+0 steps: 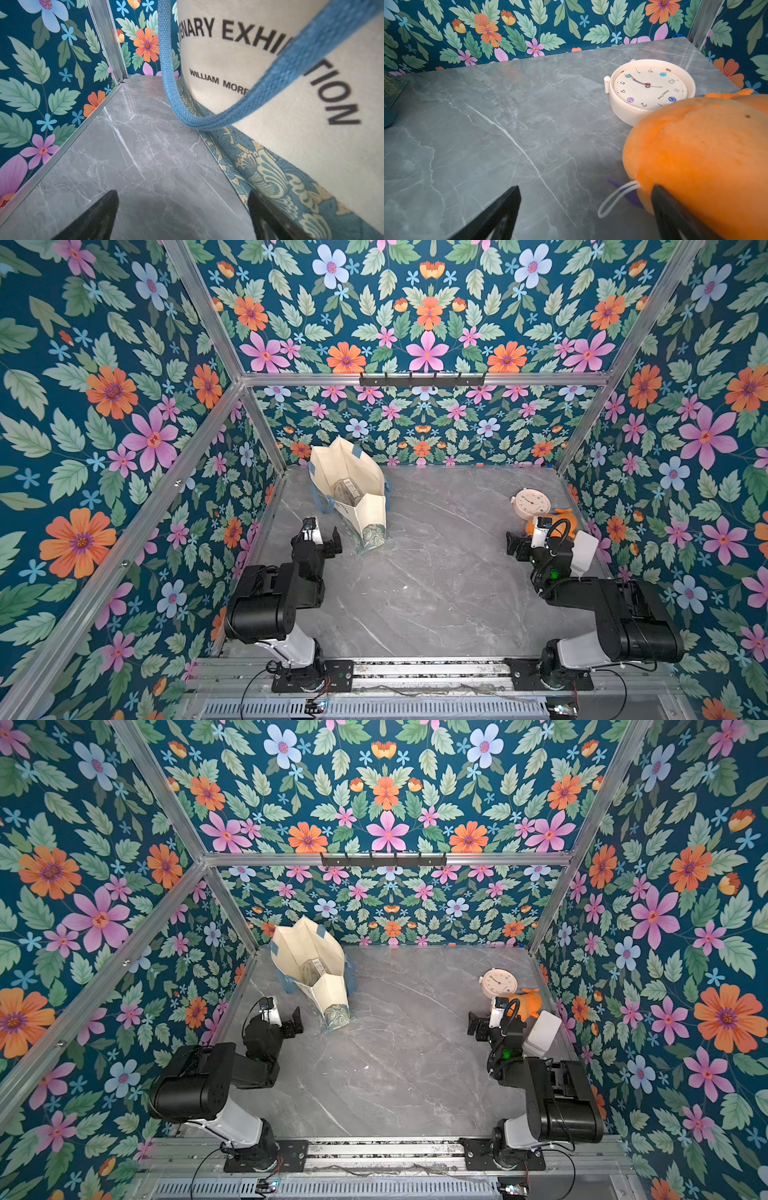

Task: Take out the compass set from the canvas bag
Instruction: Adjust the canvas bag at the center of the board.

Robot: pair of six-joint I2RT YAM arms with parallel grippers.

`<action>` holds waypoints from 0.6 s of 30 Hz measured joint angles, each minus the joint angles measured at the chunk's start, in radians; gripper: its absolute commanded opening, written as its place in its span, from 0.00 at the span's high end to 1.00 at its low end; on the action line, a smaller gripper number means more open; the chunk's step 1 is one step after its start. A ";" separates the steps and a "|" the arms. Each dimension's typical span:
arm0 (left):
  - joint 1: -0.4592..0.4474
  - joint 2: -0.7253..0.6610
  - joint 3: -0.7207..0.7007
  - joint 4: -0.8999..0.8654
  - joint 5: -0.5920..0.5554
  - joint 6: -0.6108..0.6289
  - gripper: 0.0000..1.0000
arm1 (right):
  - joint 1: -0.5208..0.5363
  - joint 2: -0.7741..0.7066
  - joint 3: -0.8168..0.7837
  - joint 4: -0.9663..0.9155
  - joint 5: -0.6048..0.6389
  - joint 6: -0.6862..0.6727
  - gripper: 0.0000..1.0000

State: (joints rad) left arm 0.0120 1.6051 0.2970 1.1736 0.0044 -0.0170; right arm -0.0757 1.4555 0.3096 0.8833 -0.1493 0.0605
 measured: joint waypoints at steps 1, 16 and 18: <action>0.000 0.000 0.000 0.000 0.000 0.000 0.00 | 0.000 0.000 0.000 0.000 0.000 0.000 0.01; -0.006 -0.007 0.002 -0.012 -0.003 0.000 0.00 | 0.000 0.000 -0.005 0.002 0.035 0.012 0.01; -0.010 -0.007 0.002 -0.016 -0.007 0.000 0.00 | 0.000 0.000 -0.005 0.002 0.048 0.012 0.01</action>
State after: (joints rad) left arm 0.0025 1.5978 0.2985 1.1580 -0.0025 -0.0174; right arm -0.0761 1.4555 0.3050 0.8852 -0.1009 0.0727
